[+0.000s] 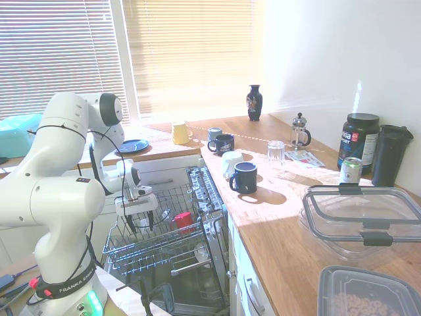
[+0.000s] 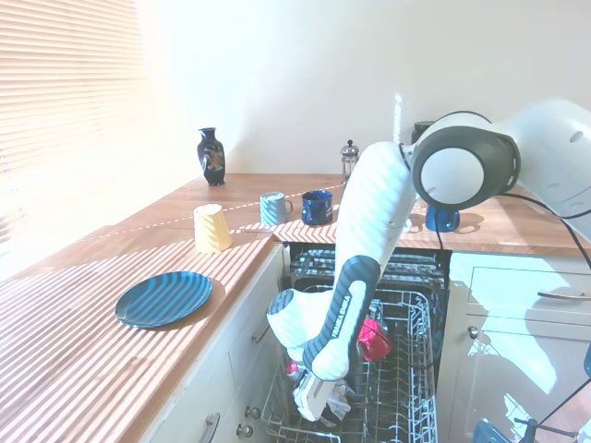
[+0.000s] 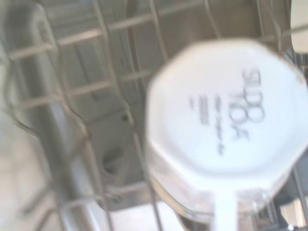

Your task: Move the white mug from the dishwasher to the counter

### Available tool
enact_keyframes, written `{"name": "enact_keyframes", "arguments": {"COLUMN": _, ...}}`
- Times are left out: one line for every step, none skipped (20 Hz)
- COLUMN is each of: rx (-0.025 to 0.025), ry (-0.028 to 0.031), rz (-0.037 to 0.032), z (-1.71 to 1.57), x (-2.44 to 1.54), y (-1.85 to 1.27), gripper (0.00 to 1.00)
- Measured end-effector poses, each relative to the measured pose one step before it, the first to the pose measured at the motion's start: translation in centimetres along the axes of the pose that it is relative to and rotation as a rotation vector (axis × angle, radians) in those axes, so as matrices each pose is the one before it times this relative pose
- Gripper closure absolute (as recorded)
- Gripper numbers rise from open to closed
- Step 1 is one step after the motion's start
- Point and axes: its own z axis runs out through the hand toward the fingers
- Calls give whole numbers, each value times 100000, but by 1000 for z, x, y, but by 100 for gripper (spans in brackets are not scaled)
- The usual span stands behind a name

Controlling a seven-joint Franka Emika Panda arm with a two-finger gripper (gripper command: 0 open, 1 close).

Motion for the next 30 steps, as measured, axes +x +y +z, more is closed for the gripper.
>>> {"name": "enact_keyframes", "arguments": {"rx": -352, "ry": -175, "rz": -879, "z": 241, "x": 65, "y": 109, "gripper": 100}}
{"name": "enact_keyframes", "arguments": {"rx": -265, "ry": -135, "rz": -1142, "z": 183, "x": 33, "y": 72, "gripper": 100}}
{"name": "enact_keyframes", "arguments": {"rx": -87, "ry": -92, "rz": -1245, "z": 107, "x": -32, "y": 0, "gripper": 100}}
{"name": "enact_keyframes", "arguments": {"rx": -17, "ry": -45, "rz": -1113, "z": 47, "x": -23, "y": -16, "gripper": 100}}
{"name": "enact_keyframes", "arguments": {"rx": 60, "ry": 30, "rz": -941, "z": -21, "x": -30, "y": -64, "gripper": 100}}
{"name": "enact_keyframes", "arguments": {"rx": 90, "ry": -7, "rz": -840, "z": -23, "x": -37, "y": -104, "gripper": 100}}
{"name": "enact_keyframes", "arguments": {"rx": 106, "ry": -125, "rz": -618, "z": 60, "x": 41, "y": -145, "gripper": 100}}
{"name": "enact_keyframes", "arguments": {"rx": -59, "ry": -454, "rz": -498, "z": 106, "x": -31, "y": -151, "gripper": 100}}
{"name": "enact_keyframes", "arguments": {"rx": -129, "ry": -394, "rz": -265, "z": 33, "x": 6, "y": -162, "gripper": 100}}
{"name": "enact_keyframes", "arguments": {"rx": -78, "ry": -69, "rz": -276, "z": -26, "x": 93, "y": -174, "gripper": 100}}
{"name": "enact_keyframes", "arguments": {"rx": -300, "ry": -109, "rz": -274, "z": -24, "x": 86, "y": -106, "gripper": 100}}
{"name": "enact_keyframes", "arguments": {"rx": -267, "ry": -75, "rz": -136, "z": -55, "x": 123, "y": -101, "gripper": 100}}
{"name": "enact_keyframes", "arguments": {"rx": -102, "ry": 31, "rz": -198, "z": -33, "x": 81, "y": -83, "gripper": 100}}
{"name": "enact_keyframes", "arguments": {"rx": -460, "ry": -147, "rz": -159, "z": -16, "x": 57, "y": -68, "gripper": 100}}
{"name": "enact_keyframes", "arguments": {"rx": -404, "ry": -117, "rz": -240, "z": -26, "x": 40, "y": -57, "gripper": 100}}
{"name": "enact_keyframes", "arguments": {"rx": -184, "ry": -8, "rz": -175, "z": -55, "x": 62, "y": -84, "gripper": 100}}
{"name": "enact_keyframes", "arguments": {"rx": -360, "ry": -90, "rz": -181, "z": -38, "x": 57, "y": -103, "gripper": 100}}
{"name": "enact_keyframes", "arguments": {"rx": -400, "ry": -129, "rz": -246, "z": 7, "x": 14, "y": -121, "gripper": 100}}
{"name": "enact_keyframes", "arguments": {"rx": -321, "ry": -151, "rz": -250, "z": 27, "x": -46, "y": -172, "gripper": 100}}
{"name": "enact_keyframes", "arguments": {"rx": -380, "ry": -238, "rz": -280, "z": 78, "x": -73, "y": -208, "gripper": 100}}
{"name": "enact_keyframes", "arguments": {"rx": -396, "ry": -161, "rz": -330, "z": 119, "x": -88, "y": -245, "gripper": 100}}
{"name": "enact_keyframes", "arguments": {"rx": -406, "ry": -60, "rz": -388, "z": 176, "x": -130, "y": -240, "gripper": 100}}
{"name": "enact_keyframes", "arguments": {"rx": -549, "ry": -156, "rz": -348, "z": 214, "x": -129, "y": -194, "gripper": 100}}
{"name": "enact_keyframes", "arguments": {"rx": -243, "ry": -25, "rz": -237, "z": 188, "x": -59, "y": -173, "gripper": 100}}
{"name": "enact_keyframes", "arguments": {"rx": -107, "ry": 27, "rz": 72, "z": 110, "x": 85, "y": -43, "gripper": 100}}
{"name": "enact_keyframes", "arguments": {"rx": -33, "ry": 71, "rz": 99, "z": 26, "x": 104, "y": -38, "gripper": 100}}
{"name": "enact_keyframes", "arguments": {"rx": -186, "ry": -76, "rz": 8, "z": 11, "x": 19, "y": -18, "gripper": 100}}
{"name": "enact_keyframes", "arguments": {"rx": -292, "ry": -141, "rz": 16, "z": 16, "x": -5, "y": 28, "gripper": 100}}
{"name": "enact_keyframes", "arguments": {"rx": -427, "ry": -193, "rz": 73, "z": 16, "x": 2, "y": 45, "gripper": 100}}
{"name": "enact_keyframes", "arguments": {"rx": -296, "ry": -94, "rz": 138, "z": 11, "x": 46, "y": 64, "gripper": 100}}
